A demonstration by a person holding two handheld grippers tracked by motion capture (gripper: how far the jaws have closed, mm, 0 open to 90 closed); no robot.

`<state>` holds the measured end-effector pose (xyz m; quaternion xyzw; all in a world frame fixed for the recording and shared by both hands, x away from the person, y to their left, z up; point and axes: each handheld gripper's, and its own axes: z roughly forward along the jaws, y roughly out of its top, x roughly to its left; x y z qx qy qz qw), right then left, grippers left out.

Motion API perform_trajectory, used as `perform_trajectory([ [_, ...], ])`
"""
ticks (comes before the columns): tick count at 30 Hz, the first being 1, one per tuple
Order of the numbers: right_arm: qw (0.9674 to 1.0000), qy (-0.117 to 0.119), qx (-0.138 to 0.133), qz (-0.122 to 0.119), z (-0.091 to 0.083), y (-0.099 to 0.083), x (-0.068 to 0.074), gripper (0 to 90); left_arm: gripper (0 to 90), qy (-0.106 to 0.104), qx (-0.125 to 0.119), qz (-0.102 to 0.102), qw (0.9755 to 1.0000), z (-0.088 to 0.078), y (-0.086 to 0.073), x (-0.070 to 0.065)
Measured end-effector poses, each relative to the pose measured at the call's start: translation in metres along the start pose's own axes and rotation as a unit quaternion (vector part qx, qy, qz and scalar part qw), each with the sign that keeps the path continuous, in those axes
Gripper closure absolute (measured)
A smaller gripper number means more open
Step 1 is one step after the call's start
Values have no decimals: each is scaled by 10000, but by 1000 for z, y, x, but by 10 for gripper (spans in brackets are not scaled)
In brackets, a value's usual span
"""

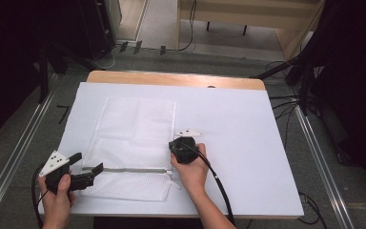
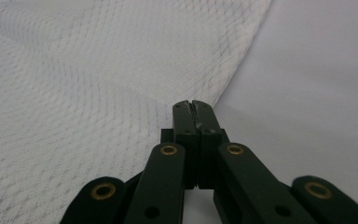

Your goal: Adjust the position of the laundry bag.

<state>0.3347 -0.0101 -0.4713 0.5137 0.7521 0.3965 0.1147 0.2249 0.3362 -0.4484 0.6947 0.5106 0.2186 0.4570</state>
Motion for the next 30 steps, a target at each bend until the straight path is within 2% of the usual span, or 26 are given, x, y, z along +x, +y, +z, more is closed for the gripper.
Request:
perform_trajectory([
  [9, 9999, -103, -34, -80, -5, 0, -7, 900, 58, -13, 0, -1, 10000, 0, 0, 0],
  [15, 9997, -197, -83, -84, -14, -1, -20, 900, 58, -4, 9, 7, 10000, 0, 0, 0],
  [17, 9994, -281, -114, -173, -19, -1, -25, 900, 58, -12, 12, 4, 10000, 0, 0, 0],
  [24, 9985, -463, -214, -217, -43, -1, -51, 900, 58, -51, 44, 34, 10000, 1, -1, -3],
  [26, 9983, -528, -210, -156, -48, -2, -60, 900, 58, -32, 49, 21, 10000, 2, -1, -4],
  [27, 9983, -528, -210, -156, -48, -2, -60, 900, 58, -32, 49, 21, 10000, 2, -1, -4],
  [29, 9979, -604, -231, -85, -54, -4, -74, 900, 58, -65, 71, 51, 9999, 3, -2, -5],
  [30, 9979, -604, -231, -85, -54, -4, -74, 900, 58, -65, 71, 51, 9999, 3, -2, -5],
])
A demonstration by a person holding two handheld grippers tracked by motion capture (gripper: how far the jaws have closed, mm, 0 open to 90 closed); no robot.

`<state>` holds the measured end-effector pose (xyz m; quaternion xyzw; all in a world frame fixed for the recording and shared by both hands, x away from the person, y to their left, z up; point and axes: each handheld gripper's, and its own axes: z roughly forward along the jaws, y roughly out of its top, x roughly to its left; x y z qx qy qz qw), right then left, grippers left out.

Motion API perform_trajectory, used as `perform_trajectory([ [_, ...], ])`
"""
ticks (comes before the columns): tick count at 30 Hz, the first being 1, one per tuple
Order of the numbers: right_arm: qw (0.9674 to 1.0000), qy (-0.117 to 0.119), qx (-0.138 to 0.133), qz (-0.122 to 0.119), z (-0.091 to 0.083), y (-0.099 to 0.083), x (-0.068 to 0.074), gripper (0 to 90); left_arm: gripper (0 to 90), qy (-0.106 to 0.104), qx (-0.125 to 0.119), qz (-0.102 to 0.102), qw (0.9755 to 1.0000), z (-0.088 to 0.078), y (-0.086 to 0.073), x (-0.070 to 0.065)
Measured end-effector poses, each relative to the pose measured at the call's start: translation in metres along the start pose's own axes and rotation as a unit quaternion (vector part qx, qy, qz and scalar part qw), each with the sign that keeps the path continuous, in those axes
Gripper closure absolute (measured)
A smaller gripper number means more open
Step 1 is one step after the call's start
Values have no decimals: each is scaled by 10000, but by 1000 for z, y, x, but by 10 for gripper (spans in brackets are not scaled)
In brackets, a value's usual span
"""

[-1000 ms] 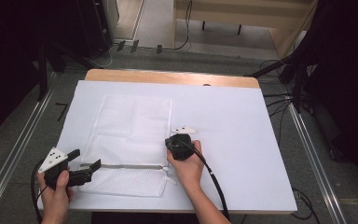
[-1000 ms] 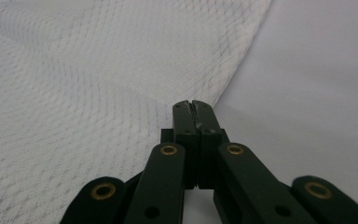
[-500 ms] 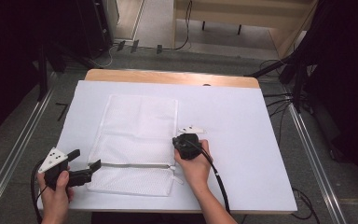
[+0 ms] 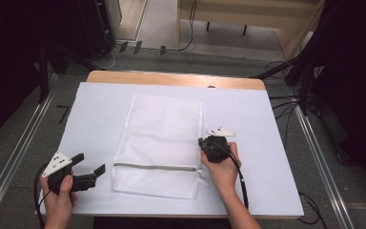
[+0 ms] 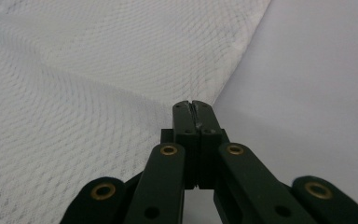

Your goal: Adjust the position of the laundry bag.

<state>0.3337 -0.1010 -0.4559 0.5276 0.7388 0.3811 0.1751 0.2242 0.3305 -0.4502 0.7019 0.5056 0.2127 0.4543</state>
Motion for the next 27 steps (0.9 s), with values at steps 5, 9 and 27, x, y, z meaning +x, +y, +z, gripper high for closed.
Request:
perform_trajectory([
  [5, 9999, -145, 8, 62, -9, 2, -28, 900, 58, -44, 45, 39, 10000, 2, -1, -3],
  [9, 9996, -287, 70, 11, -11, 5, -42, 900, 58, -68, 49, 40, 10000, 3, -1, -5],
  [27, 9996, -6, -247, 156, -30, -6, -61, 658, 58, -186, 52, 57, 9998, 4, -1, -11],
])
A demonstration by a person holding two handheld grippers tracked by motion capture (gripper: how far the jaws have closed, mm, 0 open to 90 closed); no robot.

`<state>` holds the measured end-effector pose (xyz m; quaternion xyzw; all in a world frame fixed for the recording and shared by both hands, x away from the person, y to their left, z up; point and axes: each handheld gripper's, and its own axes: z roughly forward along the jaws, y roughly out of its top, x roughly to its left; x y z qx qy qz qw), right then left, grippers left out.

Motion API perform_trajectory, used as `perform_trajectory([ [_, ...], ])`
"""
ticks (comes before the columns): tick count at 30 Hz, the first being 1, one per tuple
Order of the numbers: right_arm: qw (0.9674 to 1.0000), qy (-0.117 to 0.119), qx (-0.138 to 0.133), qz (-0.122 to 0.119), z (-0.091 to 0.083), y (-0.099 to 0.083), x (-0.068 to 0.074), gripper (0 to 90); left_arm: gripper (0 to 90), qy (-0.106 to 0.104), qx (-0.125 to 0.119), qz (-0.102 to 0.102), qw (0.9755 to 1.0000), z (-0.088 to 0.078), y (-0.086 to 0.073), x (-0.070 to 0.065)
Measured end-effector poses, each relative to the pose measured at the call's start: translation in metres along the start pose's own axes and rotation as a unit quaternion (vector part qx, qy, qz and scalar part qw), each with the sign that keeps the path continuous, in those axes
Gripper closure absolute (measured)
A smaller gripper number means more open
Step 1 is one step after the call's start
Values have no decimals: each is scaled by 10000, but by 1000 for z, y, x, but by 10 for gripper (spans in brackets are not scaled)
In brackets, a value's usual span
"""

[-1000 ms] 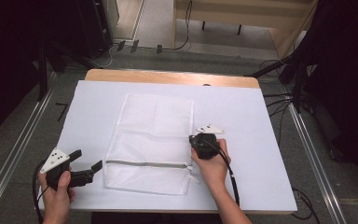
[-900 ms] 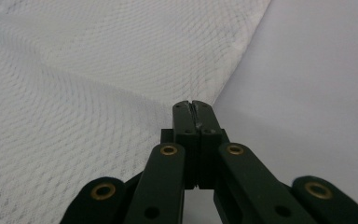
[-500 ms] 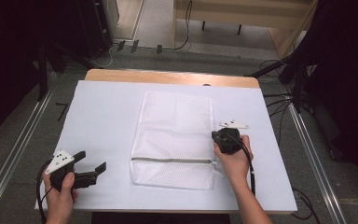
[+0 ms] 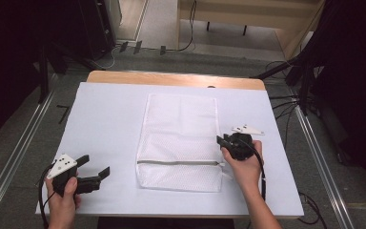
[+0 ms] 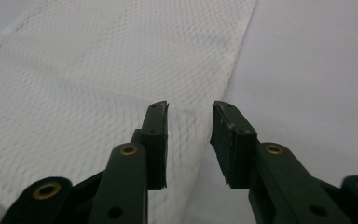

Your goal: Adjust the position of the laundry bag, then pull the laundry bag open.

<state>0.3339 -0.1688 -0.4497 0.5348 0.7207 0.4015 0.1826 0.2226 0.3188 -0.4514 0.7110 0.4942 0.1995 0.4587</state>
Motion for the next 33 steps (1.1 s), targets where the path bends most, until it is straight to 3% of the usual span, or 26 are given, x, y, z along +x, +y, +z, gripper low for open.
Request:
perform_trajectory([
  [4, 9997, 193, -80, 92, -23, -19, -6, 599, 58, -47, 33, 32, 10000, 2, -1, -3],
  [7, 9994, 343, 46, 9, -46, -45, -7, 526, 58, -41, 29, 75, 10000, 1, 0, -6],
  [12, 9993, 382, 31, -4, -62, -61, -2, 492, 58, -71, 11, 107, 9999, 3, 2, -10],
  [13, 9993, 369, 34, -95, -66, -66, 2, 480, 58, -93, 33, 136, 9999, 5, 2, -12],
  [19, 9991, 351, 173, -161, -58, -76, 8, 466, 58, -113, 77, 241, 9996, 7, 2, -17],
  [33, 9985, 378, 285, -285, -42, -76, 22, 437, 58, -226, 132, 366, 9990, 12, 3, -23],
])
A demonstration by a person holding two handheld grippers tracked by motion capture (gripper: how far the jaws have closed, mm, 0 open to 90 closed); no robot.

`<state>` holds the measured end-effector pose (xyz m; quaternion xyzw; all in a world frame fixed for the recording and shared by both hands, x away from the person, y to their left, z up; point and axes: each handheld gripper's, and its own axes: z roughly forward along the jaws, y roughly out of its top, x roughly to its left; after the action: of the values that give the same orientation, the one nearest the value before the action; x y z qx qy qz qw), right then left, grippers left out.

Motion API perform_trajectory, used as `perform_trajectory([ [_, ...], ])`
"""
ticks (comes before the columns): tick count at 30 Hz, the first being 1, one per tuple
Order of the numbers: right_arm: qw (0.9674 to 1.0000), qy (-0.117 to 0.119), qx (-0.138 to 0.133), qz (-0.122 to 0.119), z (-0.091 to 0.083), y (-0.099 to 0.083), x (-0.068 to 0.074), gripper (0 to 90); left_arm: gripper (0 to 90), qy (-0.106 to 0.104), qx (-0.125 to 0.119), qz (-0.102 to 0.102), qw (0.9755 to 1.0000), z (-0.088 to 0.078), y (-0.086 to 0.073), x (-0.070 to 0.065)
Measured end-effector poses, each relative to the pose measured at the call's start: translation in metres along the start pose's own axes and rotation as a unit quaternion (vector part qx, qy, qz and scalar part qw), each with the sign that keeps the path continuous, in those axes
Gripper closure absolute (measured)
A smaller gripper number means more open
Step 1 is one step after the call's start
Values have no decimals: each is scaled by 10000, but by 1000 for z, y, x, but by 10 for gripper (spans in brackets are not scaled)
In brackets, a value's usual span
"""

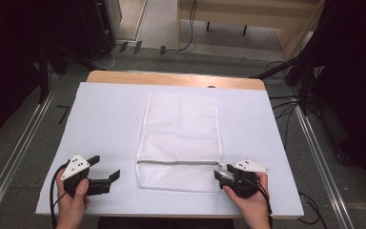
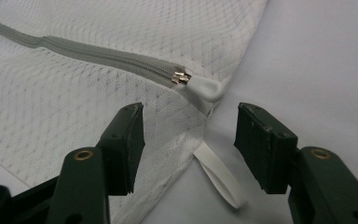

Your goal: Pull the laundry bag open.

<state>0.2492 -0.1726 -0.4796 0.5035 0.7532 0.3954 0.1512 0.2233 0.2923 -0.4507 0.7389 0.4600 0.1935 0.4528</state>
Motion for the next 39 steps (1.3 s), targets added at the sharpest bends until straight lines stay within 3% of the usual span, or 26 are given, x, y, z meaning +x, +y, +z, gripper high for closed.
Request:
perform_trajectory([
  [31, 9999, -65, -9, -79, 11, 3, 1, 439, 59, -96, 62, 125, 9999, 6, 1, -8],
  [36, 9997, -175, -26, -185, 13, 2, 6, 464, 58, -93, 73, 131, 9998, 7, 2, -9],
  [39, 9989, -400, -67, -242, 13, -1, 11, 508, 59, -115, 58, 124, 9998, 7, 2, -10],
])
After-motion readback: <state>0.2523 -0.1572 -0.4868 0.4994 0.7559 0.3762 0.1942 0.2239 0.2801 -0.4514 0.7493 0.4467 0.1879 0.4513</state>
